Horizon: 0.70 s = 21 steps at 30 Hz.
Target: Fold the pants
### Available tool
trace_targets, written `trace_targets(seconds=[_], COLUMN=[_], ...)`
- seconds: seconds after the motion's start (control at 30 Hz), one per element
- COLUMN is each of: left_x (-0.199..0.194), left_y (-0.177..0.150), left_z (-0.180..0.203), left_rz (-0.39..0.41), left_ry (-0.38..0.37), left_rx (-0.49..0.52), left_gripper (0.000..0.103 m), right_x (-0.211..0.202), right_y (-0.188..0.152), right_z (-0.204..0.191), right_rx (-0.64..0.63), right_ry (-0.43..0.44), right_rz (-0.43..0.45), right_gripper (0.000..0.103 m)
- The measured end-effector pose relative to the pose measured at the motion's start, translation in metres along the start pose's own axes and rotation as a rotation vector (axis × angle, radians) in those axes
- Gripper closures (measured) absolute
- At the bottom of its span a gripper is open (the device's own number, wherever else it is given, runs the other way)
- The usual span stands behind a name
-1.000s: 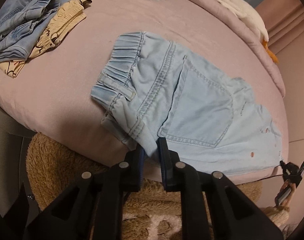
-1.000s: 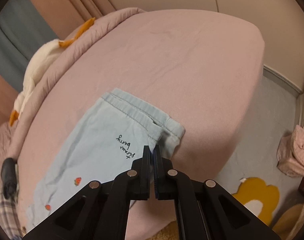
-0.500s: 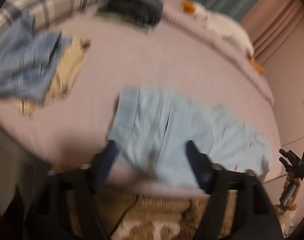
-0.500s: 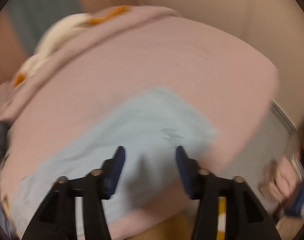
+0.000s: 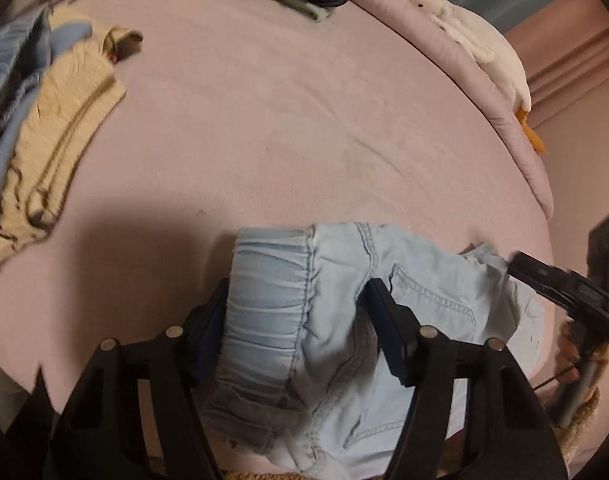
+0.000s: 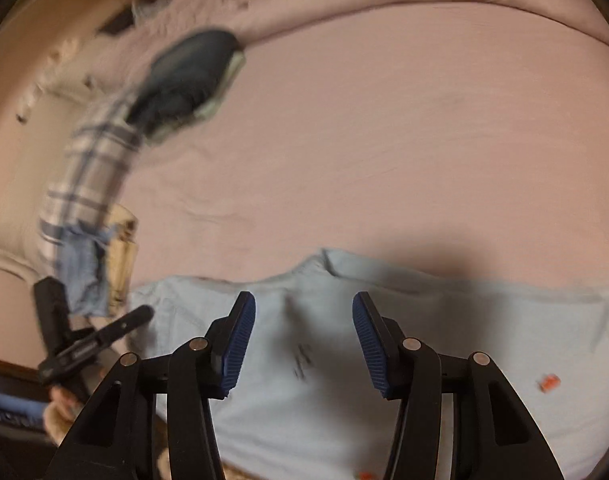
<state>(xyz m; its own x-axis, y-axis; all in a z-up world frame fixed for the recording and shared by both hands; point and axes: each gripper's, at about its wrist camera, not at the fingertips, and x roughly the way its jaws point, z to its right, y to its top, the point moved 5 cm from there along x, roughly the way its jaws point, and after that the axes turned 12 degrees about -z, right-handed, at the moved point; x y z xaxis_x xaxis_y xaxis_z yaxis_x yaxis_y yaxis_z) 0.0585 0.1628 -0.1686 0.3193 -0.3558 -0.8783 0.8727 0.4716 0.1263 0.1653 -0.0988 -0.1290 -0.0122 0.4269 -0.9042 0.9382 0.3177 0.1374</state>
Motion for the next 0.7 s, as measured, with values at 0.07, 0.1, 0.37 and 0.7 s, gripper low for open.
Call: trace_targets(seconds=[0.07, 0.1, 0.37, 0.7], left_x=[0.0, -0.002, -0.025, -0.003], left_y=[-0.003, -0.006, -0.021, -0.014], left_z=[-0.002, -0.002, 0.011, 0.003], left_rz=[0.015, 0.025, 0.107, 0.097], left_ry=[-0.005, -0.001, 0.042, 0.185], left_rx=[-0.005, 0.002, 0.059, 0.085], left_gripper=[0.043, 0.047, 0.065, 0.054], right_x=[0.013, 0.023, 0.02, 0.045], right_y=[0.01, 0.015, 0.016, 0.026], right_z=[-0.004, -0.006, -0.004, -0.001], right_rx=[-0.02, -0.028, -0.045, -0.04], right_ry=[-0.097, -0.134, -0.104, -0.163], right_rz=[-0.002, -0.013, -0.016, 0.023], right_gripper=[0.05, 0.05, 0.093, 0.094])
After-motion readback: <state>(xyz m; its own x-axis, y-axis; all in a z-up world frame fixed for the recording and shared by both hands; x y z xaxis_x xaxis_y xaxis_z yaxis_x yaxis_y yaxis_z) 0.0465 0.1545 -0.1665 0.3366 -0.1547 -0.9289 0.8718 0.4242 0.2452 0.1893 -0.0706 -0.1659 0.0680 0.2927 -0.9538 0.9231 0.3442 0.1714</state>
